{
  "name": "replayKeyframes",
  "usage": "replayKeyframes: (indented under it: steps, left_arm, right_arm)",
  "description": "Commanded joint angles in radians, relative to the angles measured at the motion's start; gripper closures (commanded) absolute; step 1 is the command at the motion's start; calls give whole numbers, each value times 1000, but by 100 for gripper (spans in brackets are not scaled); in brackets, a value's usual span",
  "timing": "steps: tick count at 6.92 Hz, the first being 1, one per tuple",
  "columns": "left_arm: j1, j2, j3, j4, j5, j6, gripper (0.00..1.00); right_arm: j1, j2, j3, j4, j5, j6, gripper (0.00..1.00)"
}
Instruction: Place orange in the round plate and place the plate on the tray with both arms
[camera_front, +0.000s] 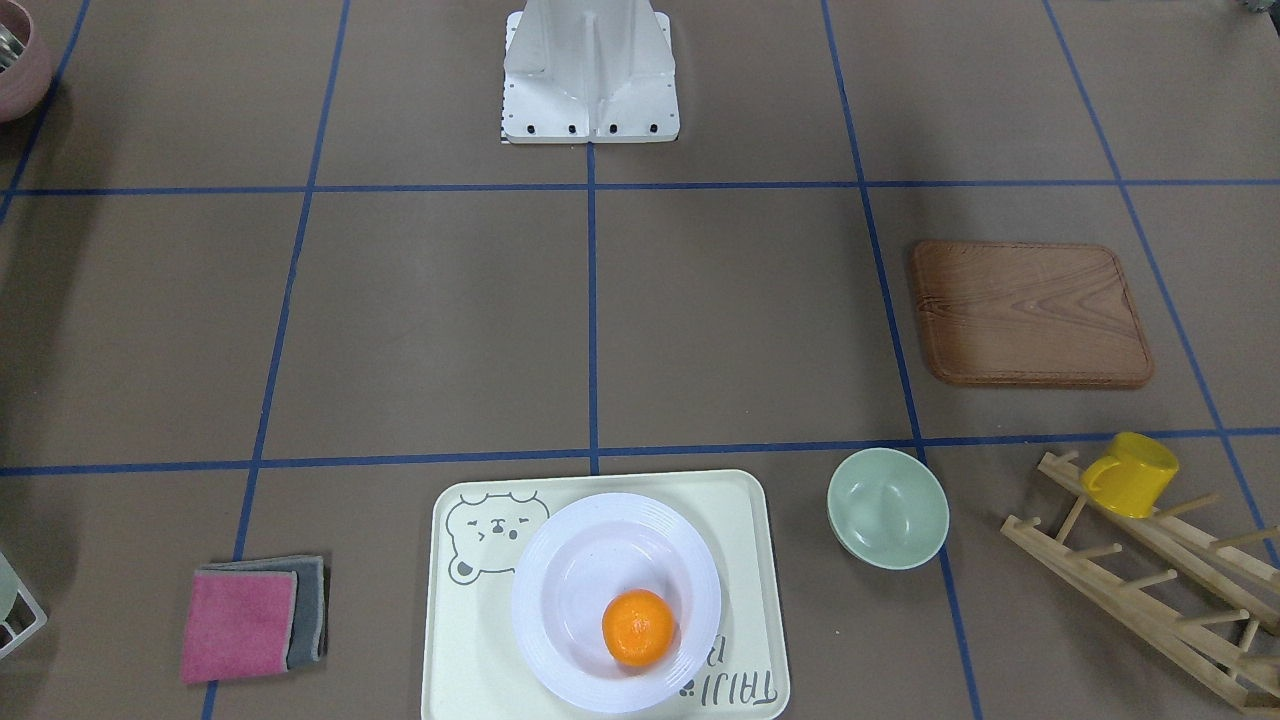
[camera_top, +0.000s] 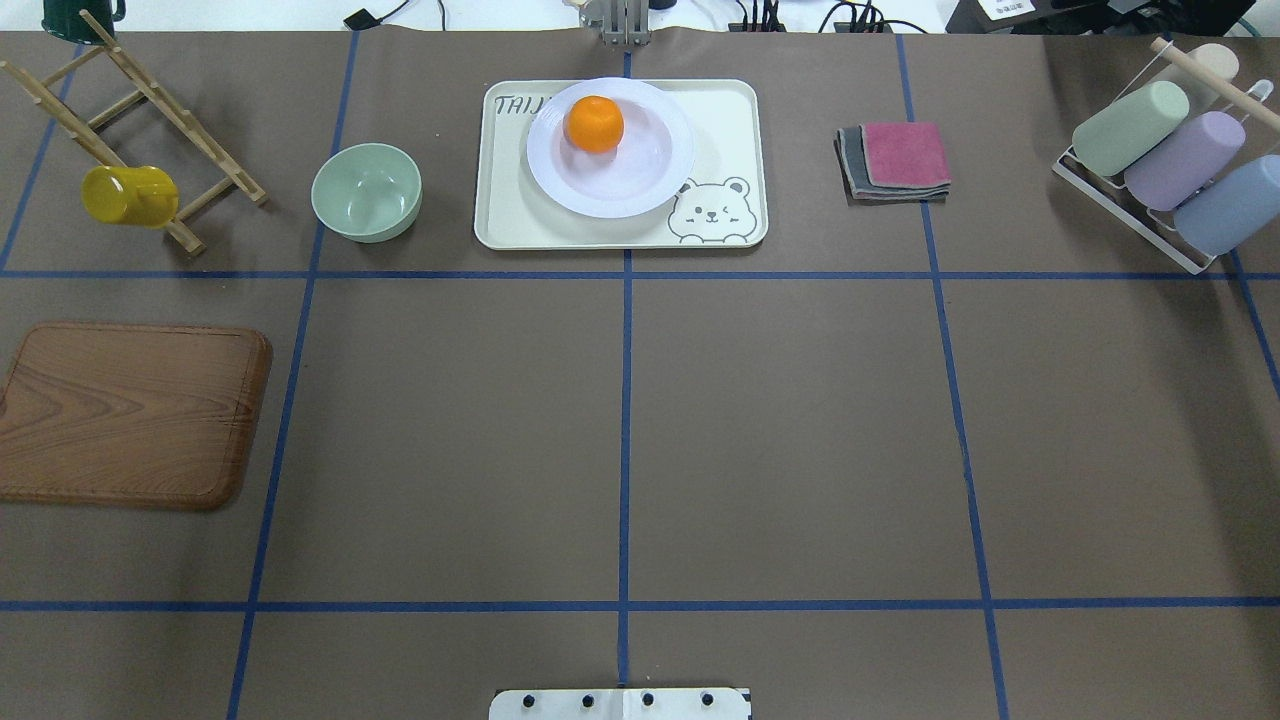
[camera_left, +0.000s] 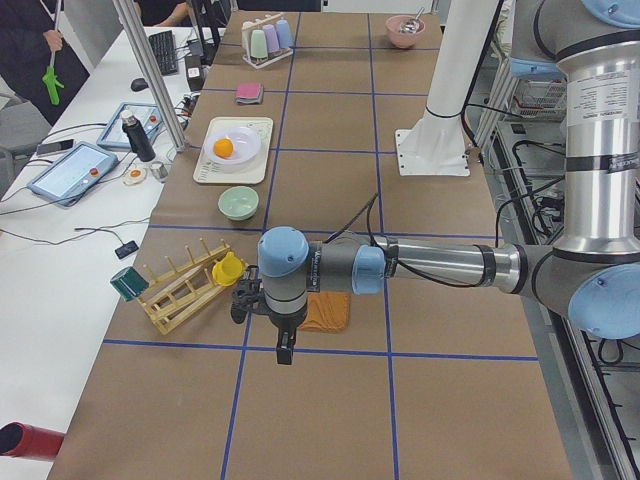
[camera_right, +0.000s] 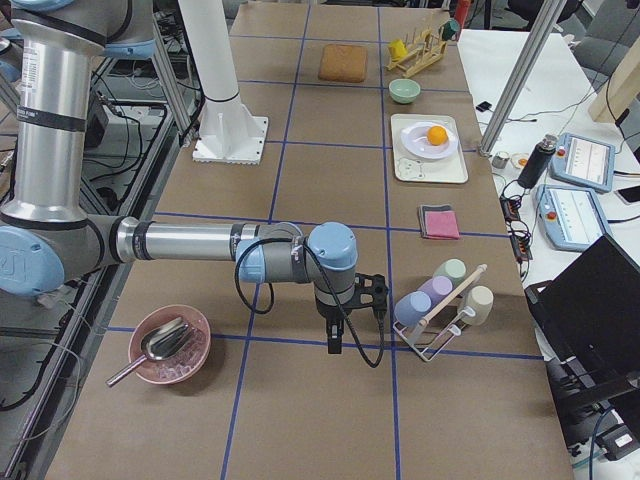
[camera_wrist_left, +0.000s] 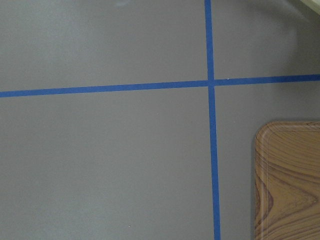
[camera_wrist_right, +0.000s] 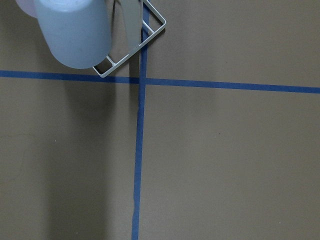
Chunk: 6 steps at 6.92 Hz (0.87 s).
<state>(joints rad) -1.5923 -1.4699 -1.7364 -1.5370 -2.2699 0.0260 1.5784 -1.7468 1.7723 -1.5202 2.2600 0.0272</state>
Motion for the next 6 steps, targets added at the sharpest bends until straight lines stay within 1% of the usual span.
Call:
replayKeyframes:
  steps: [1,6]
  left_arm:
    - [0,17,0,-2,0,0,2]
    - [2,16,-3,-3,0,2,2]
  right_arm:
    - [0,-2,-4,0,0,6,0]
    - [0,-14,-4,0,7,7,0]
